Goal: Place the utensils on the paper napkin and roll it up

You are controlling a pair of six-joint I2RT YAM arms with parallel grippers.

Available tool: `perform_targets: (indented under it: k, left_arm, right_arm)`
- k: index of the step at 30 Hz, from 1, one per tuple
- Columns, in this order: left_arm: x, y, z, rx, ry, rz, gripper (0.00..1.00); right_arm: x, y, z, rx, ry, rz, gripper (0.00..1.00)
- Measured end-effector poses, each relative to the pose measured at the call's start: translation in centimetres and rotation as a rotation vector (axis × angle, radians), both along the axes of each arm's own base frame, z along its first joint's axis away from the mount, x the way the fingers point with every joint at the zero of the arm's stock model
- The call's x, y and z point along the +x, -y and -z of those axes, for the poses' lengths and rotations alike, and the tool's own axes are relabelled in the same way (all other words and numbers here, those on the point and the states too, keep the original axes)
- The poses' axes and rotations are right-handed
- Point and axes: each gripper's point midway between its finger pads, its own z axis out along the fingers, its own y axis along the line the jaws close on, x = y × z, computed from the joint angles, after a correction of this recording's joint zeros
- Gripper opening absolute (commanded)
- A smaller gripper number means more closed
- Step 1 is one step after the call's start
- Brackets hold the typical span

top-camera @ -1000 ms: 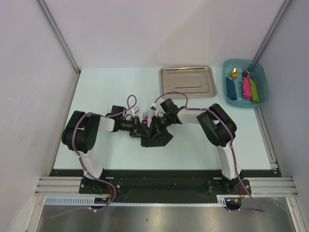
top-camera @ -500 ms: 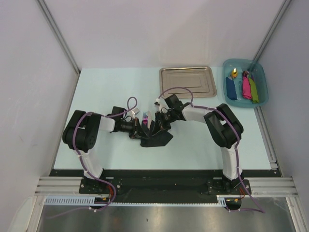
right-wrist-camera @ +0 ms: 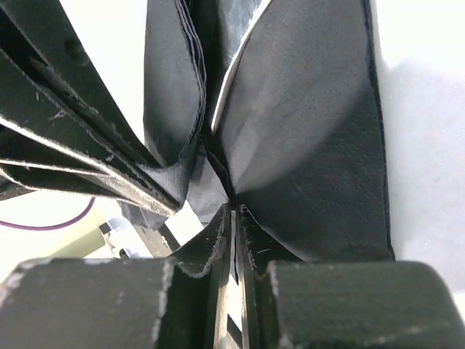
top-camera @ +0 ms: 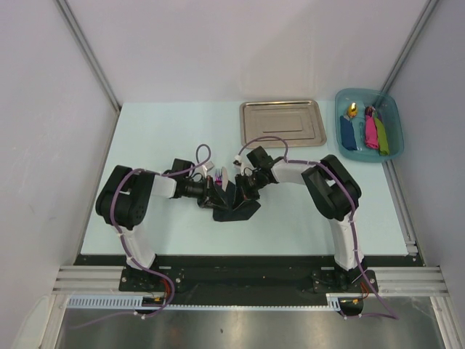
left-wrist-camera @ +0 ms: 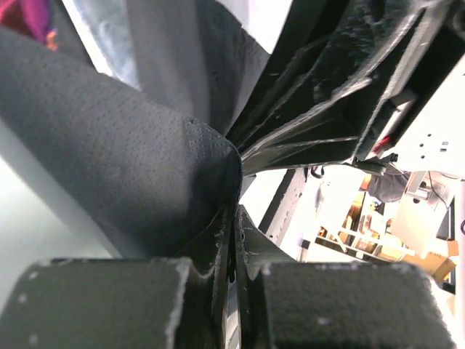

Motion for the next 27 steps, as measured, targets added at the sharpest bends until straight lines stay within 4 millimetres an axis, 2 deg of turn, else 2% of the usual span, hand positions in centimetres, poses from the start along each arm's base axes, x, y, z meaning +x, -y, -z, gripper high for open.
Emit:
perform_targets:
  k: [6, 9, 12, 13, 15, 18, 20, 21, 23, 27]
  left_arm:
    - [0.0, 0.6, -0.1, -0.005, 0.012, 0.013, 0.07]
    - [0.2, 0.7, 0.4, 0.002, 0.003, 0.01, 0.1]
    - [0.1, 0.6, 1.2, 0.013, -0.013, 0.006, 0.23]
    - [0.1, 0.6, 1.4, 0.016, -0.018, 0.006, 0.4]
    - [0.1, 0.7, 1.4, 0.007, -0.024, 0.01, 0.55]
    - [0.1, 1.3, 0.1, -0.054, -0.025, 0.035, 0.65]
    - [0.1, 1.5, -0.3, -0.075, -0.024, 0.043, 0.67]
    - [0.1, 1.5, -0.4, -0.082, -0.021, 0.045, 0.73]
    - [0.1, 1.6, -0.7, -0.097, -0.024, 0.047, 0.74]
    - [0.2, 1.8, -1.0, -0.116, -0.027, 0.047, 0.73]
  right_arm:
    - [-0.1, 0.0, 0.2, -0.006, -0.003, -0.005, 0.1]
    - [-0.1, 0.0, 0.2, -0.007, -0.007, -0.005, 0.11]
    - [-0.1, 0.0, 0.2, -0.008, -0.009, -0.005, 0.12]
    - [0.0, 0.0, 0.2, -0.009, -0.009, -0.004, 0.13]
    - [0.2, 0.2, 0.2, -0.008, -0.011, 0.001, 0.18]
    - [0.3, 0.6, 0.0, -0.001, -0.027, 0.008, 0.27]
    - [0.7, 1.0, -0.2, 0.002, -0.035, 0.021, 0.35]
    - [1.0, 1.3, -0.3, 0.005, -0.038, 0.029, 0.38]
    - [1.7, 1.9, -0.7, 0.011, -0.036, 0.05, 0.46]
    - [3.2, 3.0, -1.5, 0.033, -0.04, 0.102, 0.54]
